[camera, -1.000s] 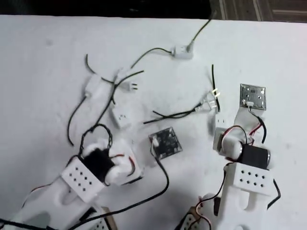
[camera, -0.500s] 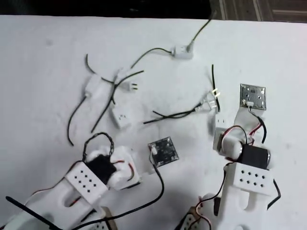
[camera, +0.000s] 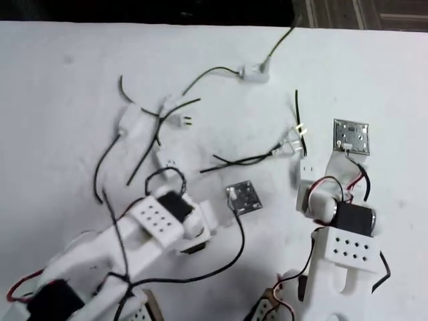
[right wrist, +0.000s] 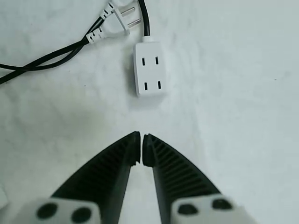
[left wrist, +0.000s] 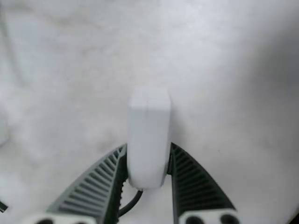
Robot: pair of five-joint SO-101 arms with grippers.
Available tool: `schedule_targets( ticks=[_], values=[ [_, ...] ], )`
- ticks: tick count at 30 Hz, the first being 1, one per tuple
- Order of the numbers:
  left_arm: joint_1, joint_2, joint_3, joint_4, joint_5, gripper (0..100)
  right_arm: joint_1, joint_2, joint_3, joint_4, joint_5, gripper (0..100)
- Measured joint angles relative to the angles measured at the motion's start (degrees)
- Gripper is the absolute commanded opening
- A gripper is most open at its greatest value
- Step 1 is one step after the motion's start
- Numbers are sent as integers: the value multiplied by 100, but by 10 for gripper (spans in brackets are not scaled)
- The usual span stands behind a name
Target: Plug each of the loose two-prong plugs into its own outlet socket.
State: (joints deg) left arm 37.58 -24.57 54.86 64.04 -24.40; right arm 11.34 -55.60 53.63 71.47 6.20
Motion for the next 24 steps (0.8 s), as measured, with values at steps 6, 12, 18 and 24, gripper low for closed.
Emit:
schedule_targets(
  ticks=[6, 12, 18, 24],
  values=[
    [0, 844, -273, -62, 0, 147, 0, 0, 9, -70, 0, 17],
    [-44, 1169, -536, -26, 229, 242, 0, 0, 9, -70, 0, 17],
    [-211, 1169, -1081, 176, 334, 245, 0, 0, 9, -70, 0, 17],
    [-1020, 1380, -1679, 211, -62, 245, 0, 0, 9, -70, 0, 17]
  ],
)
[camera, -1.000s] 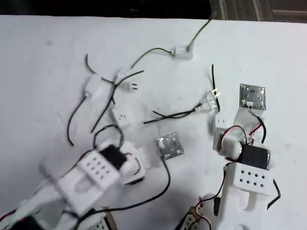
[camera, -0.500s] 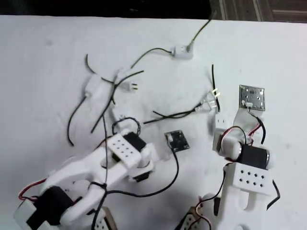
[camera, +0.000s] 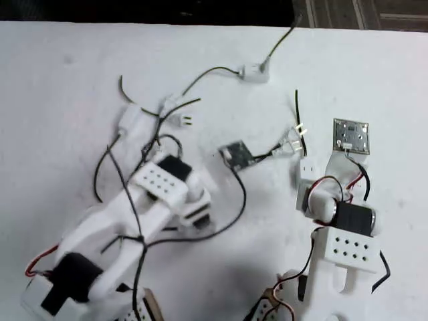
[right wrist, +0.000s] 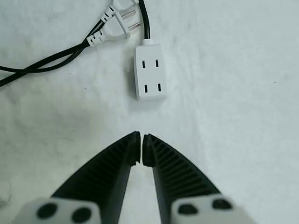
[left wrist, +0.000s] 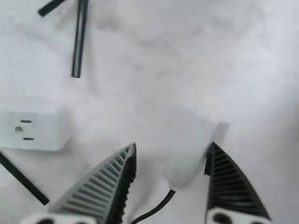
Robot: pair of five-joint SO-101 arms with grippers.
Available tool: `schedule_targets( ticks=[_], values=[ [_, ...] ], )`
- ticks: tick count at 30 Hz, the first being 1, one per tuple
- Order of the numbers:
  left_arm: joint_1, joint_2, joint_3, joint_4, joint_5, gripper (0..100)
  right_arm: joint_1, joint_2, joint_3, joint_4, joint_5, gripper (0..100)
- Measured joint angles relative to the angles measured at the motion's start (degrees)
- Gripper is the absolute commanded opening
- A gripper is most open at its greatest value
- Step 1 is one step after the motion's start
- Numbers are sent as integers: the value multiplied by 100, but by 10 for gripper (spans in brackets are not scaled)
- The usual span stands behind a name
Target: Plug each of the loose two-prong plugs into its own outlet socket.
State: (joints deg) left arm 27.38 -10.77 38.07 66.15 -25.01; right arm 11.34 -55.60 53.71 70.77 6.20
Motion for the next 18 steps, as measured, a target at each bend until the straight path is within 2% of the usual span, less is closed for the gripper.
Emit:
schedule_targets(
  ticks=[12, 18],
  values=[
    [-747, 1653, -1495, 62, -70, 238, 0, 0, 0, 0, 0, 17],
    [-809, 1679, -1802, 615, -70, 184, 0, 0, 0, 0, 0, 17]
  ],
)
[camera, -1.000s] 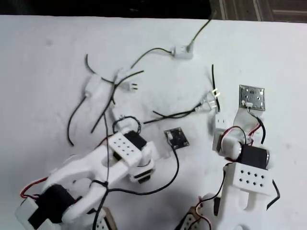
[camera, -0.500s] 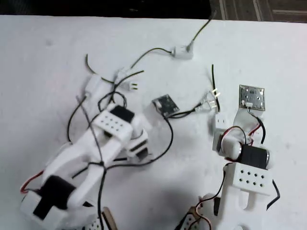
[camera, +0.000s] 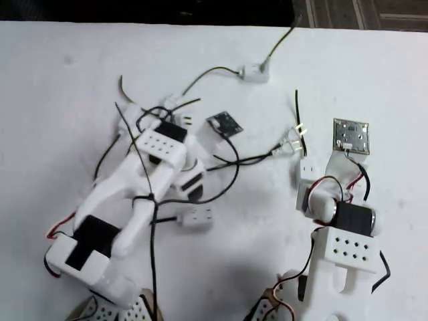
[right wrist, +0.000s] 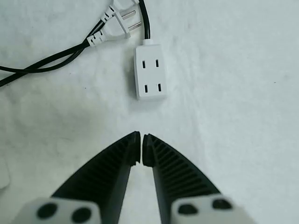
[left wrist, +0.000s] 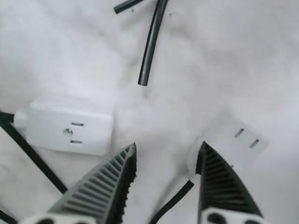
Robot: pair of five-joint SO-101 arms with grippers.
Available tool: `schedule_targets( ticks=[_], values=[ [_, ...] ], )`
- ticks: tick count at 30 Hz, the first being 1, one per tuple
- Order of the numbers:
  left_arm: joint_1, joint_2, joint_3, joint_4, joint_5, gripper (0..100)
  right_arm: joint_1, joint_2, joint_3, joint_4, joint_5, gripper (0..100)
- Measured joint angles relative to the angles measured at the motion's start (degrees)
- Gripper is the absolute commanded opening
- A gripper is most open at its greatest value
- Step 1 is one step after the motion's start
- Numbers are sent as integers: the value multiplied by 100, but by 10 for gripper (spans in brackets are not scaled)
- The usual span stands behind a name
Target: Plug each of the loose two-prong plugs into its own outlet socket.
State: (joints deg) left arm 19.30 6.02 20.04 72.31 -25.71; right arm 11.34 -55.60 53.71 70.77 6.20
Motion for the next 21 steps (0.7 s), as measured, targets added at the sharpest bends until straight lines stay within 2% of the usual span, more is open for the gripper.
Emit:
schedule_targets(
  ticks=[4, 8, 12, 16, 21],
  values=[
    [-18, -387, 0, 343, 0, 181, -9, 0, 0, 0, 0, 17],
    [-44, -1081, 62, 791, 0, 184, -413, 0, 123, 0, 18, 18],
    [-35, -1855, 730, 844, 0, 185, -598, 0, 220, 0, 536, 18],
    [-44, -2497, 1864, 527, -448, 187, -615, 0, 220, 0, 677, 18],
    [-413, -2892, 3086, -176, -747, 264, -659, 0, 220, 0, 695, 18]
  ],
)
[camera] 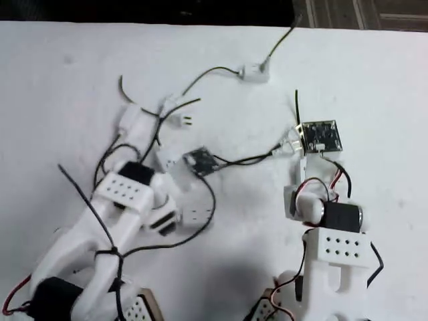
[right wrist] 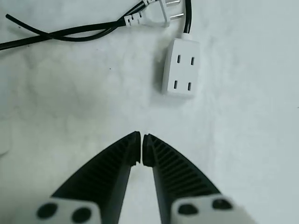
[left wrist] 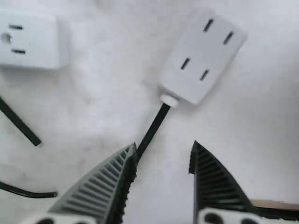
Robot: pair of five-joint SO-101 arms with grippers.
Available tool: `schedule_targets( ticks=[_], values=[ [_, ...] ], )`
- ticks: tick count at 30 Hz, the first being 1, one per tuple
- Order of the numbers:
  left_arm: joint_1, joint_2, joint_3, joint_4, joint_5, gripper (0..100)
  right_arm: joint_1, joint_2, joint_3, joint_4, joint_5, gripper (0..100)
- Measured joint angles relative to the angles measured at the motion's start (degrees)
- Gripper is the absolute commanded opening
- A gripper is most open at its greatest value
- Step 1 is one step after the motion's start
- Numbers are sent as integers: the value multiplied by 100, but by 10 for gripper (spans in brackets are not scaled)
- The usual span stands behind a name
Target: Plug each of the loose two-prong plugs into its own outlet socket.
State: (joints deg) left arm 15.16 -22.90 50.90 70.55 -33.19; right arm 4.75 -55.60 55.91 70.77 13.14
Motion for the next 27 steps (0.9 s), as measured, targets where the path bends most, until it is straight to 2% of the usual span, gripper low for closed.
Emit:
schedule_targets(
  ticks=[4, 6, 12, 18, 25, 27],
  values=[
    [-598, -35, 475, -651, -132, 259, -18, 0, 0, 0, 0, 18],
    [-853, -35, 651, -897, -431, 259, -18, 0, 0, 0, 0, 18],
    [-1556, -44, 782, -1125, -1002, 255, -18, 0, 0, 0, 0, 18],
    [-1776, -44, 809, -1240, -1301, 255, -18, 0, 0, 0, 0, 18],
    [-1802, -44, 879, -1240, -1327, 255, -18, 0, 0, 0, 0, 18],
    [-1802, -44, 932, -1240, -1327, 229, -18, 0, 0, 0, 0, 18]
  ],
)
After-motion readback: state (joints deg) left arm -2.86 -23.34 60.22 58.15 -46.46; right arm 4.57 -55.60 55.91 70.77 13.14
